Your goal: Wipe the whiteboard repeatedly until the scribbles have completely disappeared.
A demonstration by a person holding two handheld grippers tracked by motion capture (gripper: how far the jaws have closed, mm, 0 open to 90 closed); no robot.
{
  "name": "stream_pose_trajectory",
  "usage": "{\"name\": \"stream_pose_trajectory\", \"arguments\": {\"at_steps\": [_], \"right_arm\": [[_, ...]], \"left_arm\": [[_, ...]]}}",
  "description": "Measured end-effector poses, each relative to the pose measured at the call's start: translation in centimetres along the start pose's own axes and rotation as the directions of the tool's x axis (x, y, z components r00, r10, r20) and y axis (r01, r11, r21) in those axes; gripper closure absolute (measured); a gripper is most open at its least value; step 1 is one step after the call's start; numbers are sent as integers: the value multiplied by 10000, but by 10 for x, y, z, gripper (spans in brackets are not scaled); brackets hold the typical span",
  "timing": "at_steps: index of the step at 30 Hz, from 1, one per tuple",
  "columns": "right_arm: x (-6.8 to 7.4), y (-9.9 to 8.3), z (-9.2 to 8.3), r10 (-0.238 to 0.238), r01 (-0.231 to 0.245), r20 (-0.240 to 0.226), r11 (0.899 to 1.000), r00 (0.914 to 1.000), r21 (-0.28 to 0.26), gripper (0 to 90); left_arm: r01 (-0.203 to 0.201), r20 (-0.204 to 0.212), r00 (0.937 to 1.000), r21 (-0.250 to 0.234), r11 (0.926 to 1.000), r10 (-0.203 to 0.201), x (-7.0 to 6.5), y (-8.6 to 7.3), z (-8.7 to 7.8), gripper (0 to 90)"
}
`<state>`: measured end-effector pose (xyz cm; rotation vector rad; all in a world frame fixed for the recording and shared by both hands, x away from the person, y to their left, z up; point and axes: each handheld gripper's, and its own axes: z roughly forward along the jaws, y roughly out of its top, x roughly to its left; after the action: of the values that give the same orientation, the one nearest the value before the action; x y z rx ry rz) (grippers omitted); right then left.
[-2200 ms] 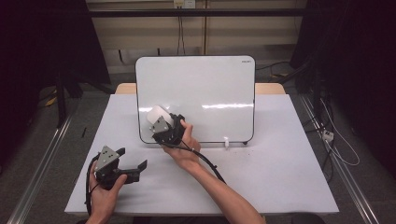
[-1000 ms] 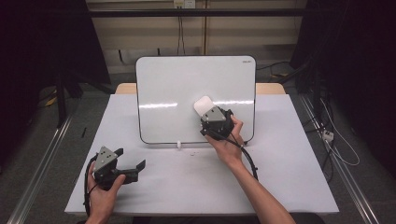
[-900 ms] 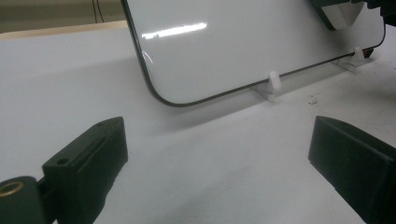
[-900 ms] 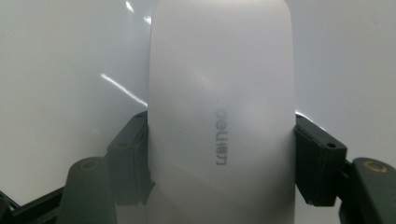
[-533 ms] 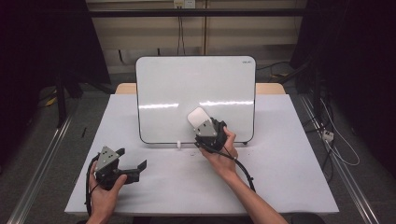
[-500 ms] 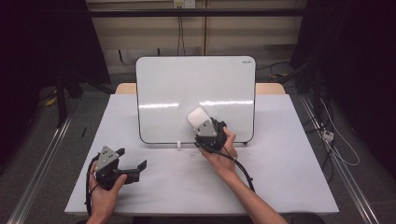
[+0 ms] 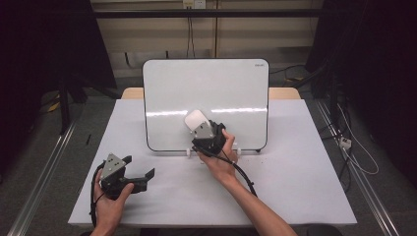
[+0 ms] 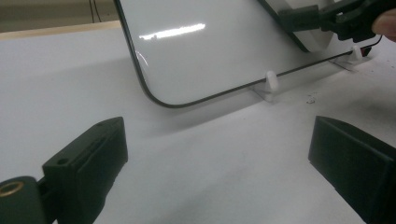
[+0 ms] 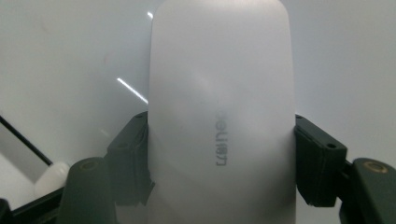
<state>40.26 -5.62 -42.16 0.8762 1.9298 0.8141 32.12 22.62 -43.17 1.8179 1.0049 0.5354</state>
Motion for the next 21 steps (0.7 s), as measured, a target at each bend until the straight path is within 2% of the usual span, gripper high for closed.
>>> {"name": "stream_pose_trajectory", "arguments": {"at_steps": [4,8,10,13,19,21], "right_arm": [[4,12,5,-30,29,-62,10000,10000,-71,316],[10,24,11,-9,7,-87,9999,10000,-166,316],[14,28,13,-62,60,-86,9998,9999,-210,316],[21,34,16,-314,312,-69,9993,9995,-214,317],[32,40,19,-565,561,-176,9981,9982,-245,317],[43,43,21,-972,964,-295,9950,9948,-267,316]], "left_arm": [[95,-8,10000,-76,9999,-95,1,0,-1,47],[-14,-13,10000,-33,10000,14,1,0,-1,47],[85,9,10000,-88,9999,-85,0,0,-1,47],[13,5,10000,-53,10000,-13,1,0,-1,47],[168,-43,9998,-88,9998,-169,2,0,-1,47],[98,-32,9999,-62,9999,-99,2,0,-2,47]]}}
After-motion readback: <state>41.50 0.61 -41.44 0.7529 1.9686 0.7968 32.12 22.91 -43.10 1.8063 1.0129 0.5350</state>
